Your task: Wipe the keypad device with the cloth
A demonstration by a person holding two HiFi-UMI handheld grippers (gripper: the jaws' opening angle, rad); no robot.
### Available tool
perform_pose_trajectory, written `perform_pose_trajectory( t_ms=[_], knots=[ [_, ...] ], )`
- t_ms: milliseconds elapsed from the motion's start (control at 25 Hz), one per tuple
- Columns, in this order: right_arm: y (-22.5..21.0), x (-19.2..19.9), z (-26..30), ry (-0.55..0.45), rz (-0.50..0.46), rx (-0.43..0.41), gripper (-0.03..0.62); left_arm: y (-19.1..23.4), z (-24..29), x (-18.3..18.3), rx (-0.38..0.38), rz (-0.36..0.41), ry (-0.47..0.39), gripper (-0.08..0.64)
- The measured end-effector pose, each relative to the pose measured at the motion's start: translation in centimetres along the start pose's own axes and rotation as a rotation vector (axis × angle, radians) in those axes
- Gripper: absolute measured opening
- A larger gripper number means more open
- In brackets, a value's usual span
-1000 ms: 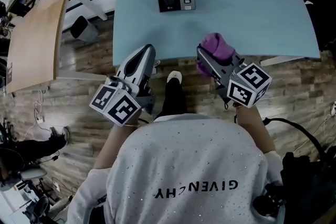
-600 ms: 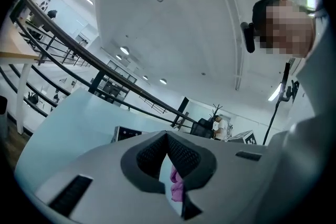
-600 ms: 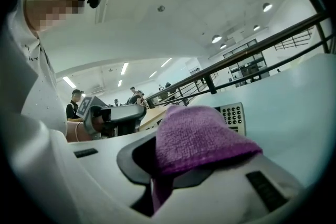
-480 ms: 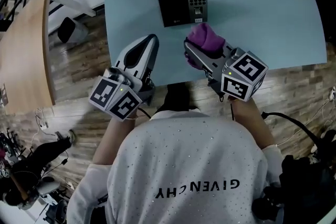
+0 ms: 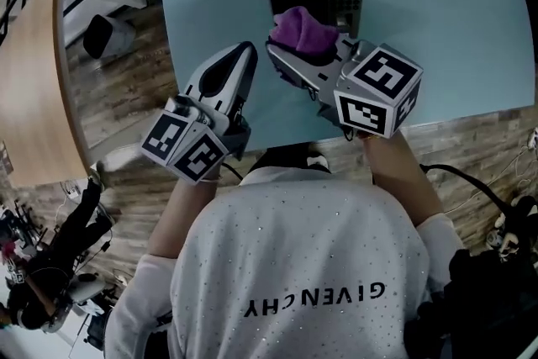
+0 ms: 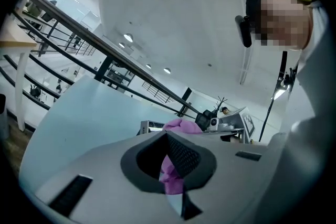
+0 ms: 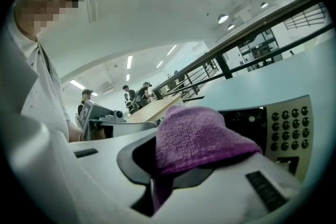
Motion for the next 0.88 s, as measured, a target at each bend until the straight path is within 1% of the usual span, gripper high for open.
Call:
perform_pose_trajectory(
  t_ms=[160, 280, 440, 560, 640, 880],
  knots=[
    [-0.8, 0.0, 1.0, 0.029, -0.010, 0.014, 0.034, -0.4, 0.9, 1.2, 0.050, -0.003, 0.036, 0.000],
    [-1.5, 0.1, 1.0, 0.037, 0.005, 0.041, 0.034, -0.3, 1.6, 1.6, 0.064, -0.008, 0.041, 0.000],
    [-2.3, -0.6, 2.0, 0.083, 0.026, 0.081, 0.034, 0.8, 2.0, 0.4, 0.079, -0.057, 0.040, 0.000],
    [-3.2, -0.5, 2.4, 0.112, 0.024, 0.129, 0.034, 2.3, 1.8, -0.3, 0.081, -0.057, 0.048, 0.000],
    [-3.8, -0.1, 1.2, 0.124, 0.032, 0.159, 0.034, 2.5, 2.2, -0.6, 0.085, -0.055, 0.046, 0.000],
    [-6.1, 0.3, -4.2, 0.146, 0.045, 0.278, 0.034, 0.6, 3.2, -1.3, 0.116, -0.017, 0.035, 0.000]
  ],
)
Point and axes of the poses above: the fingertips, and each gripper's own axes: z forward along the fingers, y to its left, x out of its underside, the point moved 2 cm from there along -z, backward along the fingers, and after that the axes turned 5 degrees about x, right-handed, at the moved point
